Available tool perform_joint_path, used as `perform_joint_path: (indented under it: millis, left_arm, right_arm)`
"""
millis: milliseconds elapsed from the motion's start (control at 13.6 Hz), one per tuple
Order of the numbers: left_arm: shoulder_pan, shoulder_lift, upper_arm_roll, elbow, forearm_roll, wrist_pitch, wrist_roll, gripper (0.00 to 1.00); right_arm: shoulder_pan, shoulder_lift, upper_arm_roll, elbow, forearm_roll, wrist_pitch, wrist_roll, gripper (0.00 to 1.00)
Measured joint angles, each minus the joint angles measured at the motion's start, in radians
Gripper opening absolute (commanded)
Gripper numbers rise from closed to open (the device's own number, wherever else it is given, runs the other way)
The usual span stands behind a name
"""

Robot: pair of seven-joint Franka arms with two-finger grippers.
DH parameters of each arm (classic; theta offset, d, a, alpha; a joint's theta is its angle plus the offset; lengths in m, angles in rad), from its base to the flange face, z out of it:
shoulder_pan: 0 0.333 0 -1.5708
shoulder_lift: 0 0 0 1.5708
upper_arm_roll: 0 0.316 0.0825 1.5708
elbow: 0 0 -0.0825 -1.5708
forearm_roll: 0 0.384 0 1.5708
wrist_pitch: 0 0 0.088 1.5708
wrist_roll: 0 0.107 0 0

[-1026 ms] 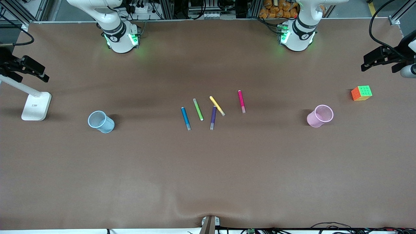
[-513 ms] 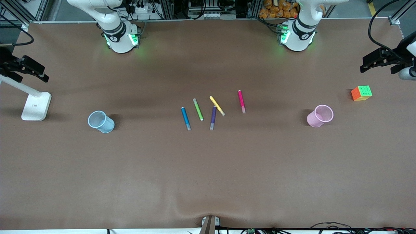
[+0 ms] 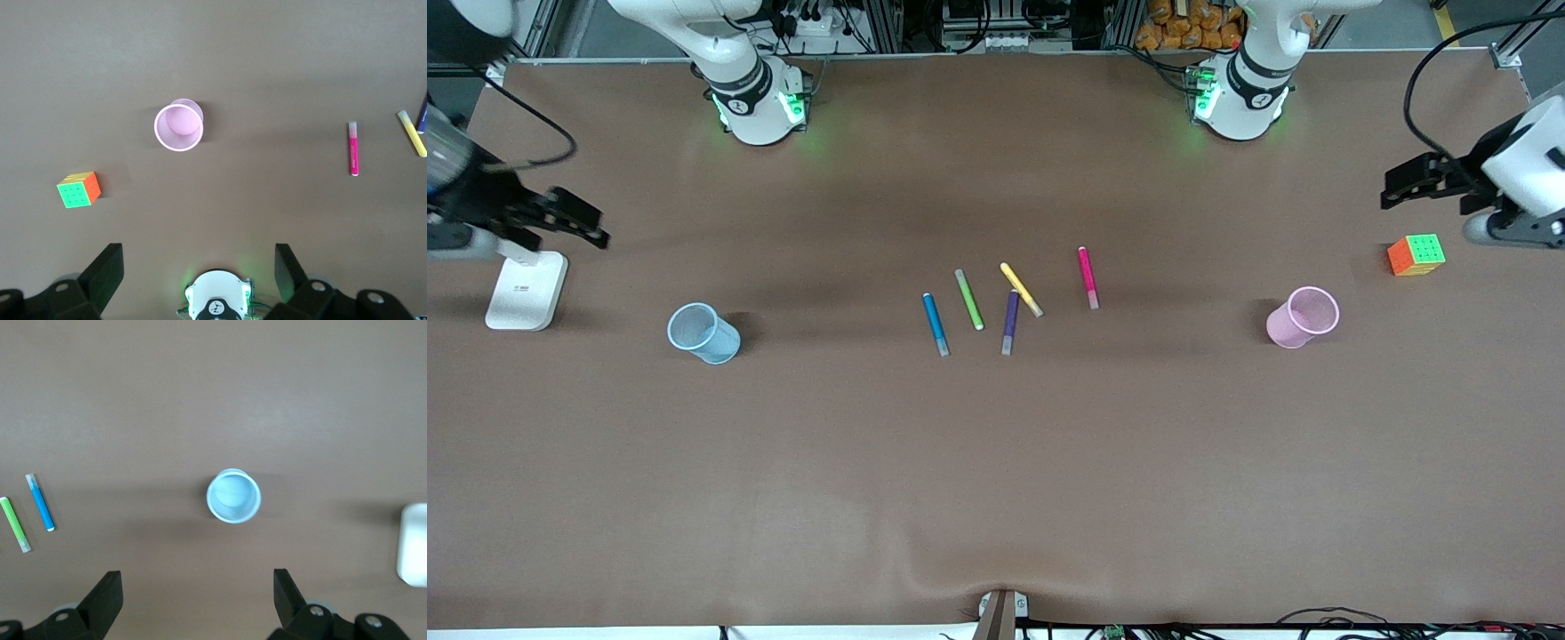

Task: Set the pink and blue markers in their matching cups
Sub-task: 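Move the right gripper to the blue marker while the left gripper reaches the pink marker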

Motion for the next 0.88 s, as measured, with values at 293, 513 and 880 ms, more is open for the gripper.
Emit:
perform_joint_path:
  millis: [293, 513, 880]
  left_arm:
    - [-0.008, 0.068, -0.062, -0.001, 0.0, 0.027, -0.113, 1.0]
    - [-0.009, 0.126, -0.112, -0.002, -0.001, 0.065, -0.209, 1.0]
    - [-0.017, 0.219, -0.201, -0.03, -0.001, 0.171, -0.352, 1.0]
  right_arm:
    - [0.099, 0.039, 0.021, -0.024, 0.002, 0.041, 0.008, 1.0]
    - [0.195, 0.092, 0.025, -0.025, 0.002, 0.101, 0.041, 1.0]
    - [0.319, 0.247, 0.072, -0.021, 0.002, 0.284, 0.174, 1.0]
